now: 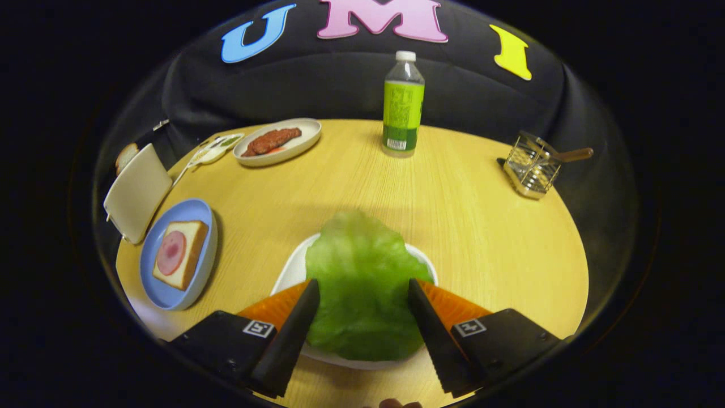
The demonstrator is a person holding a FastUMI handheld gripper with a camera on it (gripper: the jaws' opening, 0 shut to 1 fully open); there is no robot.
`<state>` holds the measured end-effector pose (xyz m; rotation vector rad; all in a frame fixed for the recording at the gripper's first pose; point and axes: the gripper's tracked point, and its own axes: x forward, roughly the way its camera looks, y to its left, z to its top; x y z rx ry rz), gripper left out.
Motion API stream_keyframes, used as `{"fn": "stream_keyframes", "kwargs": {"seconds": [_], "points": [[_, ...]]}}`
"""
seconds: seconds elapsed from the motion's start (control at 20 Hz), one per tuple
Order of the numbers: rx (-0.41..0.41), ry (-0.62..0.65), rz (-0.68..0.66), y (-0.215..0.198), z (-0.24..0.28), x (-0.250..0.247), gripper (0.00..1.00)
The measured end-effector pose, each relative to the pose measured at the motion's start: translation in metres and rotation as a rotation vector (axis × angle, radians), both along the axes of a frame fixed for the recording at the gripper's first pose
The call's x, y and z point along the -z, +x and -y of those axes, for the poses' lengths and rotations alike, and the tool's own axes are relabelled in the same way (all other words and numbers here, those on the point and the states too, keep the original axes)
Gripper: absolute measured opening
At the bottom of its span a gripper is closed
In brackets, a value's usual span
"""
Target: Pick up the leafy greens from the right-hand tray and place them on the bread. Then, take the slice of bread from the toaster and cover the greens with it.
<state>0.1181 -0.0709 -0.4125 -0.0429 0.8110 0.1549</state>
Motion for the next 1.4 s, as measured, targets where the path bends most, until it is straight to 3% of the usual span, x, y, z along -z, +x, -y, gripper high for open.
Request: {"fn": "stream_keyframes", "kwargs": {"seconds": [0.25,0.3,0.35,0.4,0.45,0.5,0.6,0.7,1.0,1.4], "points": [[-0.015,-0.008,-0.050,-0.005,-0.006,0.004,0.99],[-0.026,-0.005,-0.055,-0.003,-0.010,0.002,0.89],[-0.040,-0.009,-0.073,-0.006,-0.014,0.005,0.86],[-0.050,-0.008,-0.080,-0.005,-0.017,0.004,0.67],[-0.057,-0.009,-0.088,-0.005,-0.020,0.003,0.62],[-0.061,-0.016,-0.095,-0.005,-0.020,0.004,0.49],[-0.068,-0.017,-0.116,-0.005,-0.020,0.004,0.47],[-0.023,0.013,-0.119,-0.004,-0.017,0.002,0.11],[-0.030,0.094,-0.170,-0.009,-0.023,-0.002,0.06],[-0.021,0.080,-0.077,-0.005,-0.028,-0.065,0.05]]}}
